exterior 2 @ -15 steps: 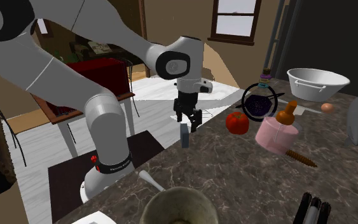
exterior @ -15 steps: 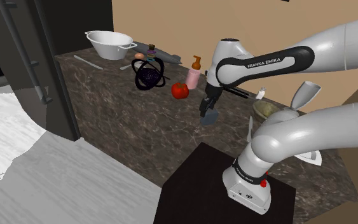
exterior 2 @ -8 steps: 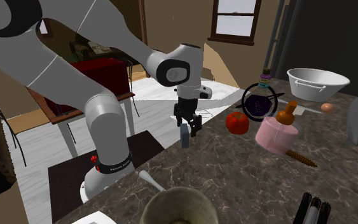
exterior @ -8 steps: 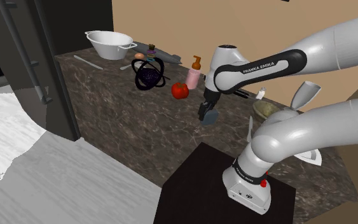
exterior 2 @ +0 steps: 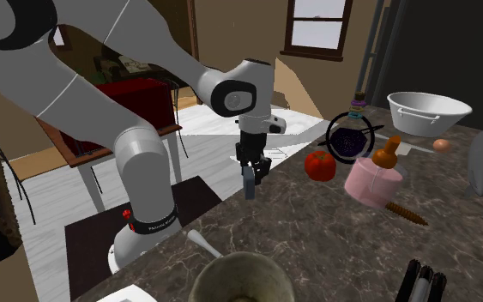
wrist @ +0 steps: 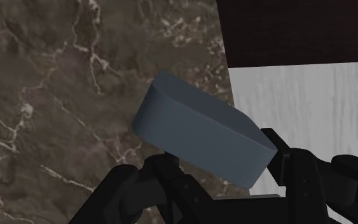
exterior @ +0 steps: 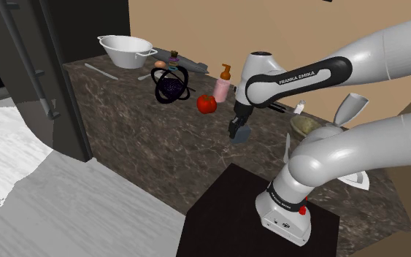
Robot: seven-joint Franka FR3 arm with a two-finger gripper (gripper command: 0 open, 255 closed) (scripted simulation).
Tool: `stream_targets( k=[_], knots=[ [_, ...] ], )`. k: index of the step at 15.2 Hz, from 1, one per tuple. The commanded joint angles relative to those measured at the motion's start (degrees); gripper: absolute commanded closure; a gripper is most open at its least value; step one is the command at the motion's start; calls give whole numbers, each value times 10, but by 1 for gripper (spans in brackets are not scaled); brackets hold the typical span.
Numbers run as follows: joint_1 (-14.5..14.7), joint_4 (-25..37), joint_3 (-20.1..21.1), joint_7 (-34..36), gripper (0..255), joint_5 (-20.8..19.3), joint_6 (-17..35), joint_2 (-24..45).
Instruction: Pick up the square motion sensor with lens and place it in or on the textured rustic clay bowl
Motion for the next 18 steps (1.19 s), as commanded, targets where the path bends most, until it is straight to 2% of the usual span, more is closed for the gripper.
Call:
stream_targets(
  k=[1, 6, 18],
  knots=[
    [0, 0, 0, 0, 255, 0, 0, 0],
    [0, 0, 0, 0, 255, 0, 0, 0],
    [3, 62, 10, -3, 255, 11, -125, -63]
  ],
)
